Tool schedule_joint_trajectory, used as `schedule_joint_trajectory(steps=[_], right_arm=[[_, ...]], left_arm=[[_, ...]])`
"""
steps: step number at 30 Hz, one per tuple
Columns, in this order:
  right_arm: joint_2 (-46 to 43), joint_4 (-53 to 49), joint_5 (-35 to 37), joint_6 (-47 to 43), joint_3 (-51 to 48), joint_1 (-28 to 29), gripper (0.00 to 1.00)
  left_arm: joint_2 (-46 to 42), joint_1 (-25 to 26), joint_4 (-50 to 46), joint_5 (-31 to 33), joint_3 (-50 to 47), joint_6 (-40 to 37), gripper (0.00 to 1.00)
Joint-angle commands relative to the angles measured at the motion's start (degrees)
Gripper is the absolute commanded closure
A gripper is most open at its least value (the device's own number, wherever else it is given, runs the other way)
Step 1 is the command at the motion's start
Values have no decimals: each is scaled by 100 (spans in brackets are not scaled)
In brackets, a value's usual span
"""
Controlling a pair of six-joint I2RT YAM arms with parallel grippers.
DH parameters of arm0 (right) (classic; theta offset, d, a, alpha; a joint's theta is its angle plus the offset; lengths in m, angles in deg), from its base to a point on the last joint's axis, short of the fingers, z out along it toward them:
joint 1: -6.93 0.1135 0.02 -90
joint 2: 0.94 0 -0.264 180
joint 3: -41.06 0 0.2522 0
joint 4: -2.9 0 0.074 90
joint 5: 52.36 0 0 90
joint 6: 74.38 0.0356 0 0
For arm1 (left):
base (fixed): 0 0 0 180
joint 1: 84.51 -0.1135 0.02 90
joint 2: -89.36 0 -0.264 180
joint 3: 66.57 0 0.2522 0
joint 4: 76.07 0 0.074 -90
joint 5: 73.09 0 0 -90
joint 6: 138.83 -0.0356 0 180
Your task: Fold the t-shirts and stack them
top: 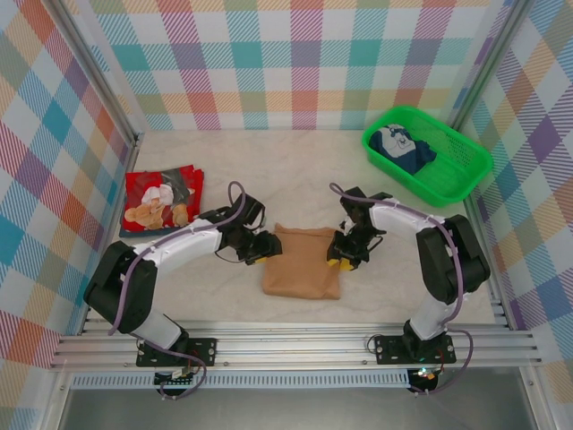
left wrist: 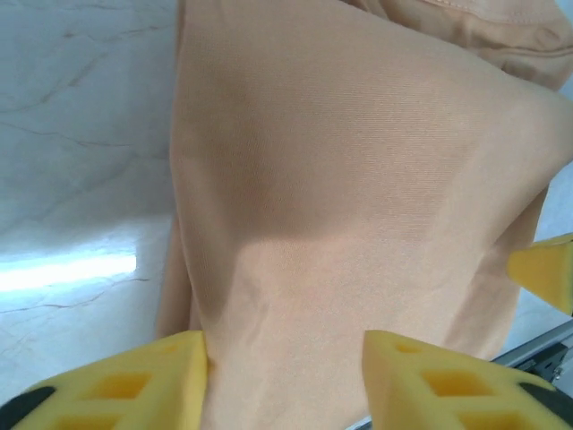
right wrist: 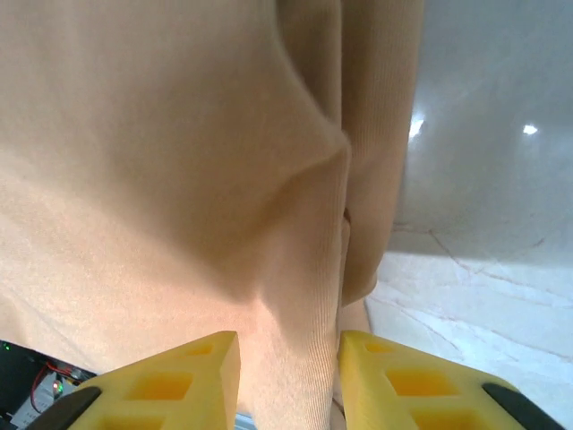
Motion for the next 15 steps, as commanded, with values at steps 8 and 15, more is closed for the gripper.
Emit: schedule_joint_trajectory(steps=[8,15], right_arm=[[277,66,125,-15,10,-27,63],[566,335,0,111,-16,-27,78]], left_arm=[[563,-383,523,-513,-299,-1035,42],[1239,-78,948,-750,-53,-1059,43]])
